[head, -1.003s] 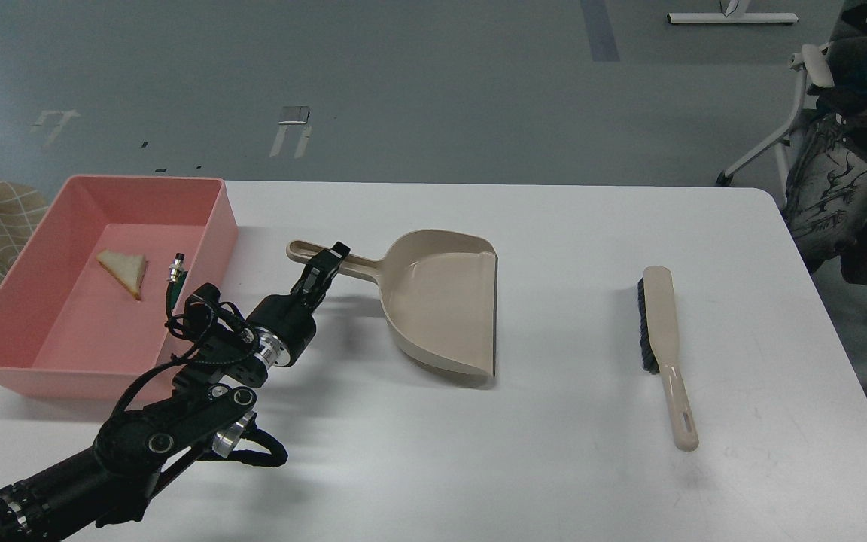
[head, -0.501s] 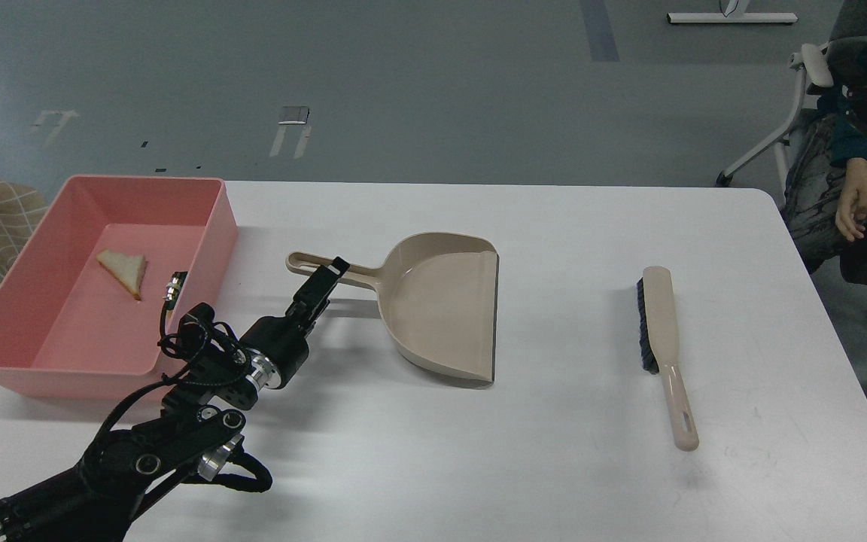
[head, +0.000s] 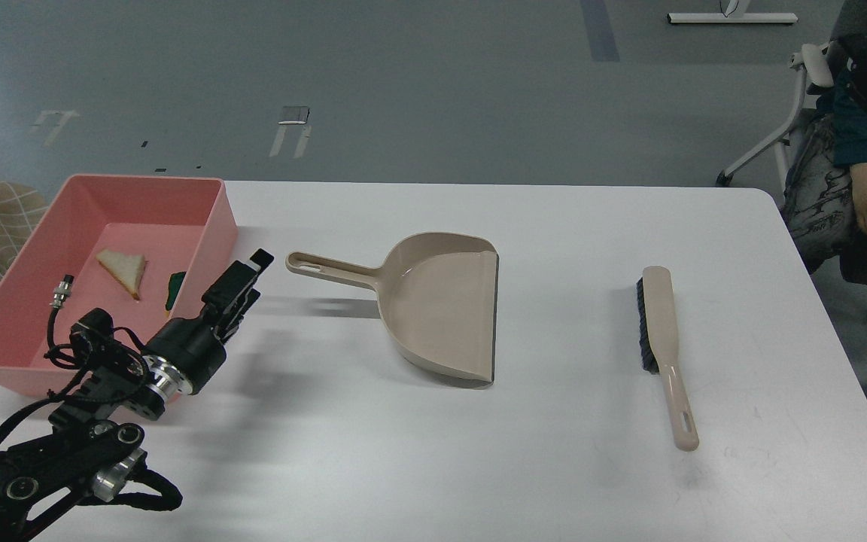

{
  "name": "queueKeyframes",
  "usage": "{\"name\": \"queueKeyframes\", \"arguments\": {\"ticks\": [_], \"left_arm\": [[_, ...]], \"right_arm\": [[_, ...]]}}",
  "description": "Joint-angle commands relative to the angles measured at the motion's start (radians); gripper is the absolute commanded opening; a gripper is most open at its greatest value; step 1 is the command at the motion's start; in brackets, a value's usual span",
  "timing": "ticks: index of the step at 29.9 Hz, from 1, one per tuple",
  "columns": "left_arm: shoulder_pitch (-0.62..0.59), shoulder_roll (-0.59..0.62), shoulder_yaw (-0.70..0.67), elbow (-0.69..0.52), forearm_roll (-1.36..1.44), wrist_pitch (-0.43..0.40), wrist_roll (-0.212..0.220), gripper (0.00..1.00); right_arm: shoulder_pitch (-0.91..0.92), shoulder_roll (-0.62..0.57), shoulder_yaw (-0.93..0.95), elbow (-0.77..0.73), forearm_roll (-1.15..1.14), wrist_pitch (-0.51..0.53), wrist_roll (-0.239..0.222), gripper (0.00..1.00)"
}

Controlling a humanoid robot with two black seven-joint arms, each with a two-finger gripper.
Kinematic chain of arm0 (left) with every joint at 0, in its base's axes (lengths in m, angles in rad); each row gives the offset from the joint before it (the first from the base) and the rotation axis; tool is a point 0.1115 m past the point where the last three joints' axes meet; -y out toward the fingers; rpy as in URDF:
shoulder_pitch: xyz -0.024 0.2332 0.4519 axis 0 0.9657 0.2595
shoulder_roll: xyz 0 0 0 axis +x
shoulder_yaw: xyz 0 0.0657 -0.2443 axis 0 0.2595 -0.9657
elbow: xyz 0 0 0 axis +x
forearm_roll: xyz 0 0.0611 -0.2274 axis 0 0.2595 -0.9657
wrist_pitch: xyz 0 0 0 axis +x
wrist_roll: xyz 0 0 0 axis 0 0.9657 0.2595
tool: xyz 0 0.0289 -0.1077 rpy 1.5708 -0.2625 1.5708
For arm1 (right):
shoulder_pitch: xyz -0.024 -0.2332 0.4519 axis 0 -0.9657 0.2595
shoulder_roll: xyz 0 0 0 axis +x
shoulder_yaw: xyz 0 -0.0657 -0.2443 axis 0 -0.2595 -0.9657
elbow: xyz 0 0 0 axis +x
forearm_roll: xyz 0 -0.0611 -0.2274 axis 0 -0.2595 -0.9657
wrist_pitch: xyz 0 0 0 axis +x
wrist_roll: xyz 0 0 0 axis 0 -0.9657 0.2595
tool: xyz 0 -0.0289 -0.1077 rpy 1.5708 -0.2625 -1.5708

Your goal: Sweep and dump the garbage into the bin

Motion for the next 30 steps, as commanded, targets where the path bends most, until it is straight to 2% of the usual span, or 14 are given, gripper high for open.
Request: {"name": "queueKeyframes", "arguments": {"ticks": [1,7,13,17,19,20,21,24,26,30], "left_arm": [[-0.009,-0.02,-0.012,0.0,-0.019,-0.007,0.009,0.96],[-0.02,-0.047,-0.038,-0.006,-0.018,-0.004,0.028,0.96],[-0.02,-0.007,-0.104,-0.05,-0.023,-0.037,0.026,0.96],[-0.013,0.039,-0.193,-0.093,-0.039,-0.12,0.025,0.96],[-0.007,0.056,-0.288,-0.096,-0.079,-0.2,0.028,0.96],[-0.007,0.056,-0.288,-0.096,-0.079,-0.2,0.028,0.96],[-0.007,0.059,-0.343,-0.096,-0.104,-0.241,0.031,0.96],[-0.018,0.053,-0.484,-0.095,-0.192,-0.33,0.066,0.96],[-0.041,0.049,-0.54,-0.09,-0.235,-0.352,0.097,0.96],[-0.159,0.044,-0.56,-0.066,-0.265,-0.349,0.123,0.96]], "right_arm": [[-0.004,-0.002,0.0,0.004,0.001,0.0,0.0,0.96],[-0.013,-0.011,0.001,0.004,0.002,0.005,0.0,0.96],[-0.007,0.004,0.001,-0.009,0.001,0.005,0.0,0.96],[-0.008,0.006,0.001,-0.015,0.001,0.007,0.0,0.96],[-0.01,0.009,0.001,-0.016,0.001,0.005,0.0,0.96],[-0.01,0.009,0.001,-0.016,0.001,0.005,0.0,0.96],[-0.01,0.018,0.001,-0.019,0.001,0.005,0.0,0.96],[-0.005,0.047,0.003,-0.052,0.001,0.01,0.009,0.96],[0.001,0.05,0.004,-0.065,0.002,0.013,0.026,0.97],[0.004,0.07,0.024,-0.099,0.015,0.022,0.053,0.98]]}}
